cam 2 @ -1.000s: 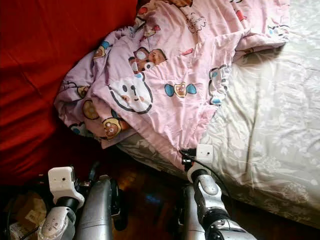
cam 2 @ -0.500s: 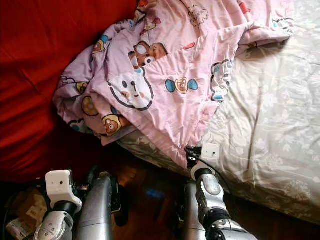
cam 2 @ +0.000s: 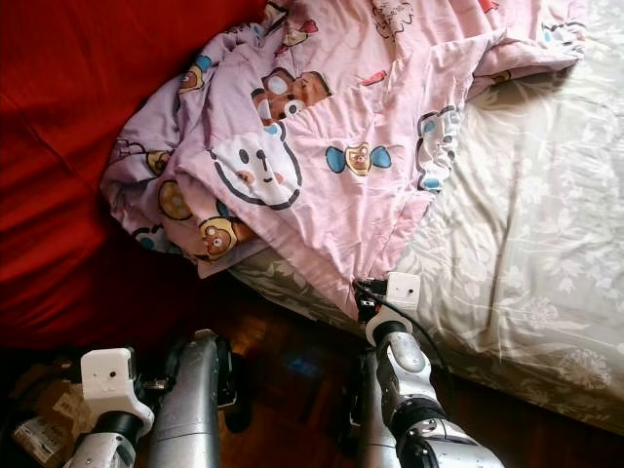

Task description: Clean up the room

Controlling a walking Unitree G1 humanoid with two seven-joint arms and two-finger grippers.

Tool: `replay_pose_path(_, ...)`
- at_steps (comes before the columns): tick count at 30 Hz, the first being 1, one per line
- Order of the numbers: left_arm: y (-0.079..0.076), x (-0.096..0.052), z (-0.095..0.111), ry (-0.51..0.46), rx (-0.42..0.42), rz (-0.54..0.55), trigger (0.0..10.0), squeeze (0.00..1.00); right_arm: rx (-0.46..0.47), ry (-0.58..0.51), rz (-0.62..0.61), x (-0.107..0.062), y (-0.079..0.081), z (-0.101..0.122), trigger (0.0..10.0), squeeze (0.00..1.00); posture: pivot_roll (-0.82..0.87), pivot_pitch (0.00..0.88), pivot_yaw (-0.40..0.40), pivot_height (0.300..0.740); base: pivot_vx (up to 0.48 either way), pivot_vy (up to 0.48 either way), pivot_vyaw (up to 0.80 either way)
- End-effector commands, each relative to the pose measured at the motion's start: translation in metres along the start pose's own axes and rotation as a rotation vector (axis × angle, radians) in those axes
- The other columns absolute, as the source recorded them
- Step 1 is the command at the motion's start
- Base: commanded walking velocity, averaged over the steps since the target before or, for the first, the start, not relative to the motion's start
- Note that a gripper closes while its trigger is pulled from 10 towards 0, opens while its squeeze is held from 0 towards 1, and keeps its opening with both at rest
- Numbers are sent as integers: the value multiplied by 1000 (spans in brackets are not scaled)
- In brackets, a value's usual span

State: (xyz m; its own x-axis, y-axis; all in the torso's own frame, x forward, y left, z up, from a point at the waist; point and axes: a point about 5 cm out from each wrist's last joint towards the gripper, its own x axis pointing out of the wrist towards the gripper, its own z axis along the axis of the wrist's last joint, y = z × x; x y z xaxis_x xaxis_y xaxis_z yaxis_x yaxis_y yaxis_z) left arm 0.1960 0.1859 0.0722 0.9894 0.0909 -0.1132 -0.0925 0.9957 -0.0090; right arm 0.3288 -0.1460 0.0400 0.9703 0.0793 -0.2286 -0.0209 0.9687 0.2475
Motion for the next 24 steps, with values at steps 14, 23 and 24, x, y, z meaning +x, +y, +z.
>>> replay_pose_path(14,0,-16,-7,64,8,6,10000,0,18,82,-48,-9,-10,-20,10000,0,106,556,10,610,0,0,0)
replay_pose_path(23,0,-16,-6,67,10,6,10000,0,12,93,7,-6,0,-19,10000,0,106,555,8,610,0,0,0)
replay_pose_path(24,-1,-17,-8,71,9,6,10000,0,10,92,6,-6,0,-18,5373,0,105,551,8,610,0,0,0)
